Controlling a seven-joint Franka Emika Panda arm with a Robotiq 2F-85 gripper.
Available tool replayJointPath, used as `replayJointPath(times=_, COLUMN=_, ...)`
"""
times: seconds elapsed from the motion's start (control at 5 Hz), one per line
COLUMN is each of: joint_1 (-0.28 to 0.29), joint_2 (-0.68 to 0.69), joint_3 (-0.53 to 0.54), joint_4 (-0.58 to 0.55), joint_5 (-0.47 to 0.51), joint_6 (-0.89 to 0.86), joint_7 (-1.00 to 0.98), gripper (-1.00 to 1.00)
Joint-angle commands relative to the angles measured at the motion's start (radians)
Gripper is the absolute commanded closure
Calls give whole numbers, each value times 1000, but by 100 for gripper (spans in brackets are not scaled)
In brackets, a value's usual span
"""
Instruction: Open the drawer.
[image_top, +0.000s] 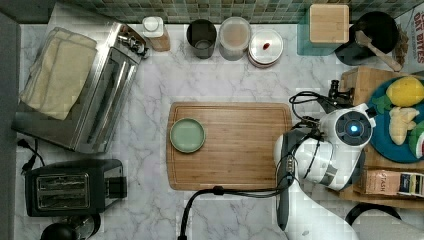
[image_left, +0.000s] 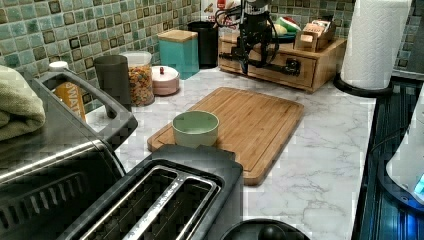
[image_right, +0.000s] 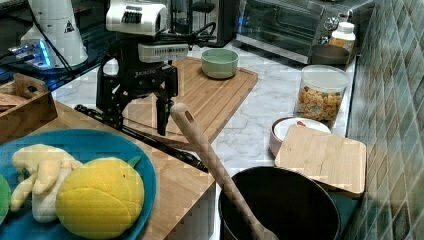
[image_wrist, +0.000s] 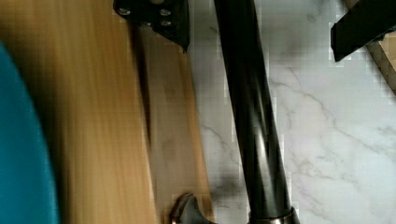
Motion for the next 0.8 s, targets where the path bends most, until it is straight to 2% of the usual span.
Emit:
replayJointPath(times=0.2, joint_1=-14, joint_2=47, joint_3=38, joint_4=56, joint_5=18, joint_6=-32, joint_7=-98, gripper=-100)
replayJointPath(times=0.6, joint_1=10, joint_2=98, joint_3=105, joint_4=139, joint_5=11, joint_6=-30, joint_7=-129, gripper=-100)
replayJointPath(times=0.8, joint_1=26, joint_2=101, joint_3=162, joint_4=170, joint_5=61, joint_6=-92, joint_7=-155, gripper=-100)
